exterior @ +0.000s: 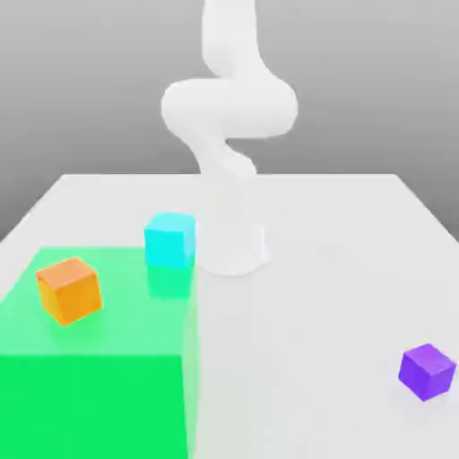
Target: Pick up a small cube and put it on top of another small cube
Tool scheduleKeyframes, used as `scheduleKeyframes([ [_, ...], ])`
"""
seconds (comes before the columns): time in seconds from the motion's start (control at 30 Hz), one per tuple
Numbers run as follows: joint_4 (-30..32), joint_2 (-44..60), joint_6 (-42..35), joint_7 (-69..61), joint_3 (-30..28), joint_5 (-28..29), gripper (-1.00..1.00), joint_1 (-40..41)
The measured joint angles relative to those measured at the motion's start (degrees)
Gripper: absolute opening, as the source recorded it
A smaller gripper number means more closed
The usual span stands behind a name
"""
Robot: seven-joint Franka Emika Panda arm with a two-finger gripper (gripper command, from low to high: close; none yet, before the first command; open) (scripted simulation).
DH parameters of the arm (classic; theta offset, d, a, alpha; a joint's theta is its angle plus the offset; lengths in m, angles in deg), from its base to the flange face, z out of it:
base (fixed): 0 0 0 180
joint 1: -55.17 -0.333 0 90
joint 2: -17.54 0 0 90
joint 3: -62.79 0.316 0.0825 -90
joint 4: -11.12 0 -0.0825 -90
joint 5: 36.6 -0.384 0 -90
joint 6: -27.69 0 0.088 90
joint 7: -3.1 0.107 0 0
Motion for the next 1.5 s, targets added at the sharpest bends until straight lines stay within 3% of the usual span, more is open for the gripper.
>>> scheduleKeyframes([
  [0.3, 3.5, 19.06, 7.46, -0.31, 4.62, -6.39, 0.0, -8.15],
  [0.5, 5.86, 31.46, 12.62, 2.43, 9.67, -6.46, 0.0, -12.17],
  [0.7, 8.34, 44.0, 18.06, 9.62, 12.8, -0.28, 0.0, -18.34],
  [0.87, 9.76, 54.37, 22.73, 18.05, 10.98, 8.62, 0.0, -23.7],
  [1.0, 8.42, 62.67, 29.0, 21.0, 7.48, 12.32, 0.0, -26.96],
  [1.03, 8.15, 64.1, 30.15, 21.4, 6.86, 12.8, -1.0, -27.47],
  [1.27, 8.14, 64.15, 30.22, 21.53, 6.86, 12.97, -1.0, -27.47],
  [1.5, 10.3, 50.95, 19.34, 12.92, 9.81, 5.45, -1.0, -22.82],
])
